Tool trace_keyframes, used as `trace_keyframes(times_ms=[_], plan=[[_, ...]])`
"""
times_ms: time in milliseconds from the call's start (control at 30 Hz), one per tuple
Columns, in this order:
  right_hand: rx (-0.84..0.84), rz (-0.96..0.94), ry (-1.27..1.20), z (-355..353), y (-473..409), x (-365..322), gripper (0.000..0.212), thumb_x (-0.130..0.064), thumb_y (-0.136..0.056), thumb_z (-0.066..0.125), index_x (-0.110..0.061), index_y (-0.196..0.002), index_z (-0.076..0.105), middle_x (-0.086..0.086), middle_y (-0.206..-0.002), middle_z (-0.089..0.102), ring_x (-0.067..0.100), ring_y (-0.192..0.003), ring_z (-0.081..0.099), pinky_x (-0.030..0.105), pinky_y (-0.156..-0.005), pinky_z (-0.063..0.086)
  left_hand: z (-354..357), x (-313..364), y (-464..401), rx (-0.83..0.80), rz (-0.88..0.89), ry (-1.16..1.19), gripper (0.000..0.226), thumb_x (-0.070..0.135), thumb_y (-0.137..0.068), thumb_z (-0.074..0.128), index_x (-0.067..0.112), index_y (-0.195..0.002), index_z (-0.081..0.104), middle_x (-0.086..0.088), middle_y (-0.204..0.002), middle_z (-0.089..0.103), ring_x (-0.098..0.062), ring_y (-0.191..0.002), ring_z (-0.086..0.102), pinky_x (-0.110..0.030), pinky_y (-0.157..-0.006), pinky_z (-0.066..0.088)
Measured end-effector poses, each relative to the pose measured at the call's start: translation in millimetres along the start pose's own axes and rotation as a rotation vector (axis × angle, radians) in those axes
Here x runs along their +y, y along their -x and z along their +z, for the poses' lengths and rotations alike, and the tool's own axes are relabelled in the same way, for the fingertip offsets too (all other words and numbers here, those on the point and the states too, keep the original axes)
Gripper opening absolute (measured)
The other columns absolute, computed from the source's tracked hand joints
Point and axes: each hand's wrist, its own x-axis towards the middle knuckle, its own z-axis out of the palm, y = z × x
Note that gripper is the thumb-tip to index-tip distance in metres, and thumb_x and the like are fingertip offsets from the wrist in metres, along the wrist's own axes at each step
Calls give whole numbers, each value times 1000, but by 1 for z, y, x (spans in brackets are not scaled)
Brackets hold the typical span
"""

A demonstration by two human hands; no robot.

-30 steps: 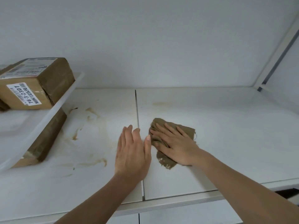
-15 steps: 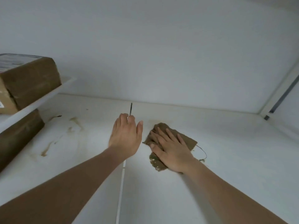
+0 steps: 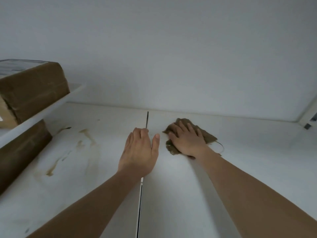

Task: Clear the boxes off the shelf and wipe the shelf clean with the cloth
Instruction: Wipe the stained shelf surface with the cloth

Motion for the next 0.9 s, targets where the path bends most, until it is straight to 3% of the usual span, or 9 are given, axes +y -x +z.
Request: trace_keyframes(times_ms=[100,233,300,367,467,633,767,833,900], plan=[[-4,-178,4,9,15,-20,53,-57,-98,17,-45,-150,14,-15,-162,0,14,-150,-4,45,-120,-4,-1,0,1,0,-13,14,70,53,-90,5,7,-120,48,-8,-114,49,-22,-110,47,-34,-104,37],[8,-289,17,3,17,21,55,-60,-94,16,-46,-147,22,-17,-161,6,6,-149,0,42,-121,4,-1,0,2,14,-20,31,66,51,-91,7,7,-116,50,-8,-112,50,-23,-108,48,-35,-102,38],[48,-161,16,-3,6,53,56,-59,-93,15,-46,-146,26,-14,-161,11,7,-148,3,43,-120,8,0,-1,4,25,-17,24,67,51,-91,7,7,-116,50,-8,-112,50,-24,-109,48,-35,-103,37],[29,49,21,-9,-8,69,57,-56,-96,13,-42,-150,20,-11,-163,4,12,-149,0,47,-120,3,2,0,5,61,26,-11,63,49,-92,11,7,-115,52,-8,-112,51,-25,-110,49,-35,-103,36],[-15,194,-1,-10,-25,49,58,-52,-100,16,-34,-155,10,-8,-163,-4,21,-150,-5,51,-119,-4,1,2,5,27,66,-44,64,50,-92,7,11,-122,48,-5,-118,48,-21,-115,45,-31,-106,31],[6,-150,27,2,-17,-21,53,-54,-100,19,-42,-151,17,-12,-162,1,20,-150,-2,52,-119,-2,0,1,4,29,87,-71,65,50,-93,5,9,-117,50,-7,-115,49,-22,-112,45,-34,-104,36],[-24,-390,44,2,-9,-1,57,-61,-95,13,-45,-149,20,-17,-161,4,7,-148,-2,42,-121,1,2,-1,4,20,63,-87,69,52,-90,0,11,-117,49,-5,-114,47,-19,-110,43,-31,-102,36],[29,-335,51,-6,-23,40,54,-59,-96,18,-41,-146,31,-16,-160,16,7,-148,8,38,-120,10,3,-2,4,31,52,-70,72,54,-88,-1,10,-120,48,-4,-117,45,-19,-113,41,-31,-104,34],[105,-152,61,-14,-39,83,49,-56,-97,19,-41,-140,39,-12,-156,27,12,-146,18,39,-119,16,2,-2,4,30,42,-55,73,55,-88,-1,11,-122,46,-3,-119,44,-19,-115,40,-31,-105,32]])
